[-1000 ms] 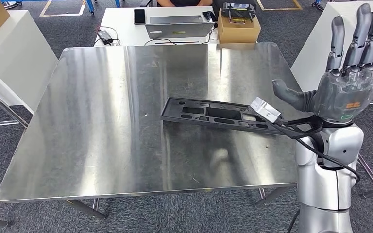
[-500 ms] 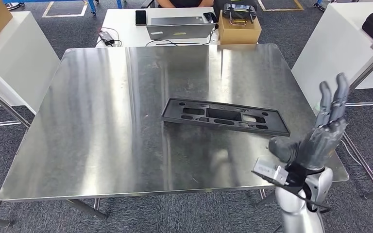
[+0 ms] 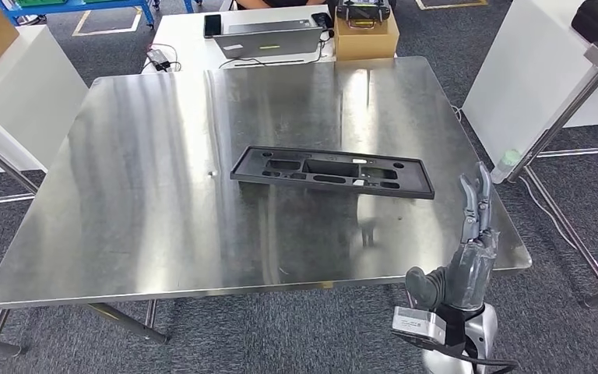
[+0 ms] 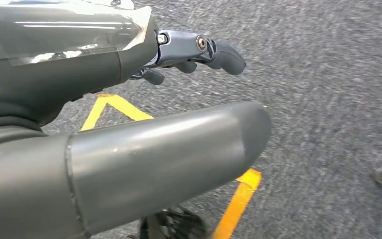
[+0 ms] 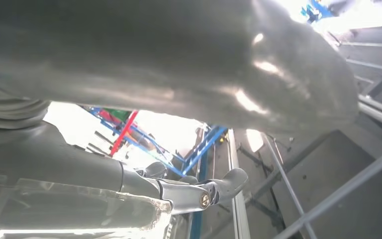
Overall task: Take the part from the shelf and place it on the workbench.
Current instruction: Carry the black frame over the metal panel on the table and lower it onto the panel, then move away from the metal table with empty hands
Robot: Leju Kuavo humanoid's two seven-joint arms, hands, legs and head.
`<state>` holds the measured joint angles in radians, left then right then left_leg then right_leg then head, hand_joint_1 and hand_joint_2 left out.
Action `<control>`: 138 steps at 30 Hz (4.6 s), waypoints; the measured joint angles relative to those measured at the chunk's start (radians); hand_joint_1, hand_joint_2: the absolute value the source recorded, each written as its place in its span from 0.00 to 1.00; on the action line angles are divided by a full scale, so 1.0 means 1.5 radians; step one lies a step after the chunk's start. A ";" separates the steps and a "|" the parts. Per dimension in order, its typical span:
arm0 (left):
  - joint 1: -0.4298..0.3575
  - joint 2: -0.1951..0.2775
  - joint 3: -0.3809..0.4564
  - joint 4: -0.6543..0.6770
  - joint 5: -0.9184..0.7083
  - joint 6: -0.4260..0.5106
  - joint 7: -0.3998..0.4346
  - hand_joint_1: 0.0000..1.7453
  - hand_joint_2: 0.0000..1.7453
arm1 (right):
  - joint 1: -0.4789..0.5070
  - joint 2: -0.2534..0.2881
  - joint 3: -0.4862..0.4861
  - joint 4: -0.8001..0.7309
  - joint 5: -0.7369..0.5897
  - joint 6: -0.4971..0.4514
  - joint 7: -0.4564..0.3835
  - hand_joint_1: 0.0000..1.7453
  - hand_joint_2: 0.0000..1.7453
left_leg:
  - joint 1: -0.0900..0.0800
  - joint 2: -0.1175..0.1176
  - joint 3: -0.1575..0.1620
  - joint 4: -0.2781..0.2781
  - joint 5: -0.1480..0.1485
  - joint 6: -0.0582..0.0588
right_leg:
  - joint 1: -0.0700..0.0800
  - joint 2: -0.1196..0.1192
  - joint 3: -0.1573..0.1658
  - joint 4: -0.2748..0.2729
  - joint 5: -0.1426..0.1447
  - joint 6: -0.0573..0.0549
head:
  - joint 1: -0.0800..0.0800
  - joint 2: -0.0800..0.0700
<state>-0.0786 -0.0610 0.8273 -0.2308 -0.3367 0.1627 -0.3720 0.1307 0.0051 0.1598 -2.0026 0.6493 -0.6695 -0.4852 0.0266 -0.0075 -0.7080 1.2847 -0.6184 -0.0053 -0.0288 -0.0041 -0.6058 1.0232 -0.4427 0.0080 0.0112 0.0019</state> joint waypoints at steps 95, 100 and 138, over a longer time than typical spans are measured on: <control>0.009 -0.055 0.143 -0.016 -0.130 0.083 0.087 0.00 0.00 | -0.121 0.077 -0.402 1.178 0.092 0.045 0.387 0.00 0.00 | -0.001 0.007 0.059 -0.063 0.082 -0.012 | 0.008 -0.010 0.058 -0.042 -0.016 -0.005 | -0.006 0.000; 0.007 -0.054 0.143 -0.016 -0.139 0.079 0.082 0.00 0.00 | -0.122 0.077 -0.424 1.180 0.078 0.051 0.376 0.00 0.00 | -0.008 0.002 0.140 -0.196 0.074 -0.001 | 0.010 -0.010 0.028 -0.024 0.000 0.020 | -0.005 0.000; 0.006 -0.040 0.125 -0.001 -0.186 0.066 0.093 0.00 0.00 | -0.125 0.062 -0.474 1.188 0.066 0.041 0.297 0.00 0.00 | -0.015 0.014 0.105 -0.220 0.120 0.037 | 0.009 0.000 -0.028 0.155 -0.104 0.015 | 0.002 0.000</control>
<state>-0.0698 -0.1214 1.0151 -0.2316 -0.6158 0.2621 -0.2324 -0.0571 0.0984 -0.5505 -0.2209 0.7485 -0.6081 -0.0397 0.0036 0.0138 -0.5505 0.9546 -0.4383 0.0501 -0.0157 -0.0044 -0.6476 1.2551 -0.5981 0.0302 0.0147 0.0018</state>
